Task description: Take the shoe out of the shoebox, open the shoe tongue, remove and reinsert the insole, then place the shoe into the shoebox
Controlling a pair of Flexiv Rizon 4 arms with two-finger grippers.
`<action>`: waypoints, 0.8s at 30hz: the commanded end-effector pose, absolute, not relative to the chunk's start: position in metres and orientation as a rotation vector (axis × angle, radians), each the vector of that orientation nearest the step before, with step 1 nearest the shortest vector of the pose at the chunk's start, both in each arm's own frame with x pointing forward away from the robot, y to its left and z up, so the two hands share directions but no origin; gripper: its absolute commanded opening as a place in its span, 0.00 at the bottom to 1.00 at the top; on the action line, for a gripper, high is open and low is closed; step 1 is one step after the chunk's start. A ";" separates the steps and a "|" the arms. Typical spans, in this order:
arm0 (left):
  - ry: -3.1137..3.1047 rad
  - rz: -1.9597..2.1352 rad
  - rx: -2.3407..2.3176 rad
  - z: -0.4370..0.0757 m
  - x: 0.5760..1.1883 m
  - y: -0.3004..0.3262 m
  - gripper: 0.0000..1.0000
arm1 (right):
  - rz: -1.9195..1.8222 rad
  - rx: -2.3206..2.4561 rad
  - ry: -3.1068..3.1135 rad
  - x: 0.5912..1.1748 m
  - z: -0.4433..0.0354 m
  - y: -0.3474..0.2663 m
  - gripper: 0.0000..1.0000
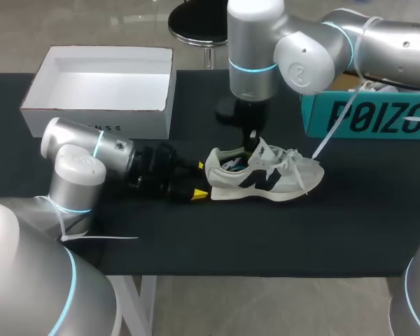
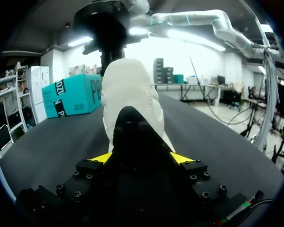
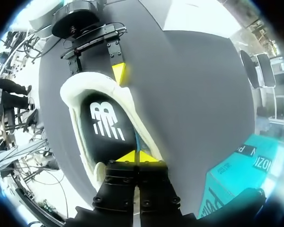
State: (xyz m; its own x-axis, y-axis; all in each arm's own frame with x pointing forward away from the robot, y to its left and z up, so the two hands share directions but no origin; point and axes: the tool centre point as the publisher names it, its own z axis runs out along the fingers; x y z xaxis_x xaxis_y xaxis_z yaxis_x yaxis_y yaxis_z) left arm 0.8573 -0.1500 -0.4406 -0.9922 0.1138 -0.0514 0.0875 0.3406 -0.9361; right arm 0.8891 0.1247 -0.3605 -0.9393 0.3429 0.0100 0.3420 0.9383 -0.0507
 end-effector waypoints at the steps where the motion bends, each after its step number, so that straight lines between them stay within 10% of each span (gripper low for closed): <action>1: -2.554 1.778 -0.192 -0.443 0.857 -0.151 0.00 | 0.059 -0.545 -3.066 0.884 -0.365 0.115 0.00; 24: -2.554 1.778 -0.192 -0.443 0.857 -0.151 0.00 | -0.073 -0.724 -3.164 0.882 -0.321 0.091 0.00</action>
State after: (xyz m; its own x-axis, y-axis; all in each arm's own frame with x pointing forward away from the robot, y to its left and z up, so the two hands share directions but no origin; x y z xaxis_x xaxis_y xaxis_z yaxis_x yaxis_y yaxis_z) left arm 0.8573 -0.1501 -0.4408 -0.9923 0.1133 -0.0511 0.0871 0.3409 -0.9360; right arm 0.8878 0.0979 -0.3313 -0.8980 0.4331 -0.0779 0.4301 0.9012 0.0526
